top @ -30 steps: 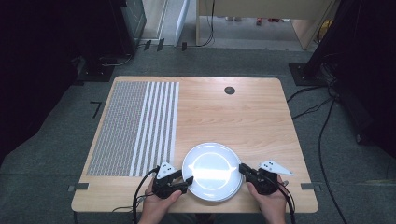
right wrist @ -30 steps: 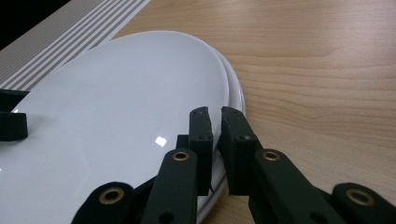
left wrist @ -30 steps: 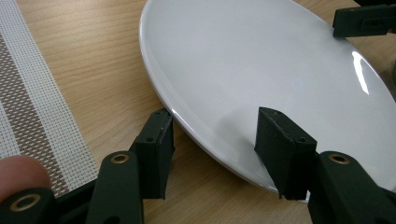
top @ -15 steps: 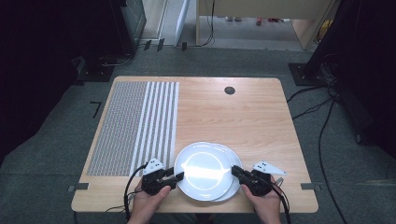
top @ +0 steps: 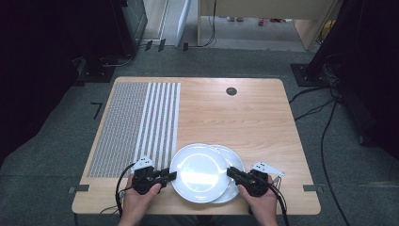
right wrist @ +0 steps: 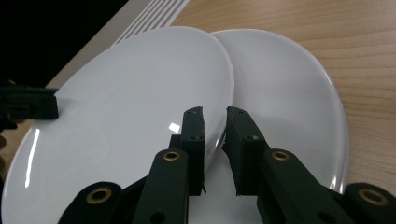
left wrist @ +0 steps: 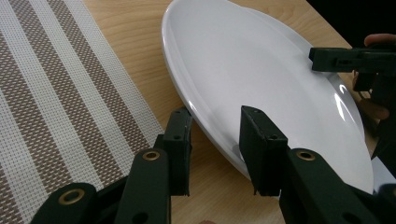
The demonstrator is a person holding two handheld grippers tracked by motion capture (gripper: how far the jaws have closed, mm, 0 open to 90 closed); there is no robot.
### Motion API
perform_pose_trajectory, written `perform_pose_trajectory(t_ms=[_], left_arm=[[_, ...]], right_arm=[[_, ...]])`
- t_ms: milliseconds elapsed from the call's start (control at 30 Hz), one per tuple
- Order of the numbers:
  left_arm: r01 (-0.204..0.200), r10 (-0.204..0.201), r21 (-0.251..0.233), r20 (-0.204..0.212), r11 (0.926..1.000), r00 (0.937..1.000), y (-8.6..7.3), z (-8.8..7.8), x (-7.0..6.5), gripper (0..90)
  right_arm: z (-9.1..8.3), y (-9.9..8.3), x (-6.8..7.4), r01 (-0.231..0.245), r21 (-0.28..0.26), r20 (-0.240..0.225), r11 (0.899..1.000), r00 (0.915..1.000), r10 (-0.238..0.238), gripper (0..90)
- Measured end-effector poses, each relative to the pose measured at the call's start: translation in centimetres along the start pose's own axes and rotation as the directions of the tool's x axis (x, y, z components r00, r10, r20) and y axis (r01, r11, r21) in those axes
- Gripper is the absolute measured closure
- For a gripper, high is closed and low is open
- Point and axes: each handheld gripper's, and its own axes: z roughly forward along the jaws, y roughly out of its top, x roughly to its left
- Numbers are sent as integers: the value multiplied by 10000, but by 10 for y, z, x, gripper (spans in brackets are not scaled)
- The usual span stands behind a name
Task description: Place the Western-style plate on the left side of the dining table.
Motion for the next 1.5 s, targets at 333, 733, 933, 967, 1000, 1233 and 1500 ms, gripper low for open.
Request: perform_pose_trajectory(t_ms=[333,733,933,967,1000,1233,1500], left_arm=[[260,-259,131,-72,9996,9996,-2,1,7,651],[382,-380,-84,221,9992,9990,-2,-1,7,679],[496,-496,-11,97,9988,9987,-1,-1,9,678],[444,-444,2,19,9990,9990,-1,-1,8,679],[407,-407,8,-33,9992,9992,0,-1,8,680],[600,-601,-148,-66,9981,9982,2,-1,9,680],[858,-858,-629,37,9943,9963,9,-12,12,691]], right_arm=[[2,5,-1,-2115,-288,-570,9769,9761,2097,815],[5,9,1,-4350,-424,-853,8994,8985,4305,889],[7,11,0,-4750,-298,-850,8795,8779,4713,891],[7,12,0,-4796,-275,-854,8771,8753,4760,892],[6,13,0,-4818,-302,-877,8757,8740,4779,892],[5,29,4,-4617,-340,-947,8864,8844,4570,892],[8,37,9,-4637,-369,-1094,8852,8824,4577,892]])
